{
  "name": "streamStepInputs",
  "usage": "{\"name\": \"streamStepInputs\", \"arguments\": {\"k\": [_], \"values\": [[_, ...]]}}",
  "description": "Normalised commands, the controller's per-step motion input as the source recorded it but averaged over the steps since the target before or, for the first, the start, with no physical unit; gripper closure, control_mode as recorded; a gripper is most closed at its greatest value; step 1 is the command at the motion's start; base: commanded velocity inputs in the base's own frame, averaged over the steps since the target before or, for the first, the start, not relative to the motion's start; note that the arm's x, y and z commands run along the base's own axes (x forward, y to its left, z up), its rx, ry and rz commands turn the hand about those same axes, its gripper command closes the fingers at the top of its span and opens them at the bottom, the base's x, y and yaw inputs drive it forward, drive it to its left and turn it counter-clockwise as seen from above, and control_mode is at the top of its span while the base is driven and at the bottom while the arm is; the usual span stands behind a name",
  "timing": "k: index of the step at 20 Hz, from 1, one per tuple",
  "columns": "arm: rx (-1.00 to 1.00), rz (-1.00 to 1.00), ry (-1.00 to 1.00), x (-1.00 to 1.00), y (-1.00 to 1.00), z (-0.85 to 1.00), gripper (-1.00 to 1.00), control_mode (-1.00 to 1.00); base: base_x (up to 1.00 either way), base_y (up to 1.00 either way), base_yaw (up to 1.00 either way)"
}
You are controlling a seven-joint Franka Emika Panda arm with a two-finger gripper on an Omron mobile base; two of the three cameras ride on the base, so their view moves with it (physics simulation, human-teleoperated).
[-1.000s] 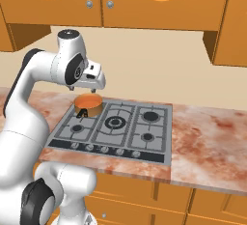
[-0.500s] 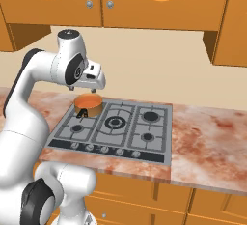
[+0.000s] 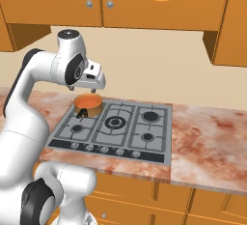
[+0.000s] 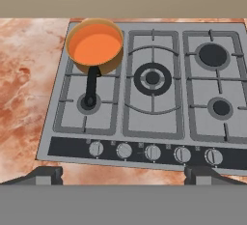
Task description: Wait until the marinara sauce is simmered to a deep red color and then turn off the stove.
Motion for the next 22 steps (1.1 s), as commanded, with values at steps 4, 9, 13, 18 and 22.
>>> {"name": "streamStepInputs", "arguments": {"k": [4,9,13,18,22], "values": [[0.0,0.0,0.0,0.0,0.0,0.0,-1.0,-1.0,0.0,0.0,0.0],[0.0,0.0,0.0,0.0,0.0,0.0,-1.0,-1.0,0.0,0.0,0.0],[0.0,0.0,0.0,0.0,0.0,0.0,-1.0,-1.0,0.0,0.0,0.0],[0.0,0.0,0.0,0.0,0.0,0.0,-1.0,-1.0,0.0,0.0,0.0],[0.0,0.0,0.0,0.0,0.0,0.0,-1.0,-1.0,0.0,0.0,0.0]]}}
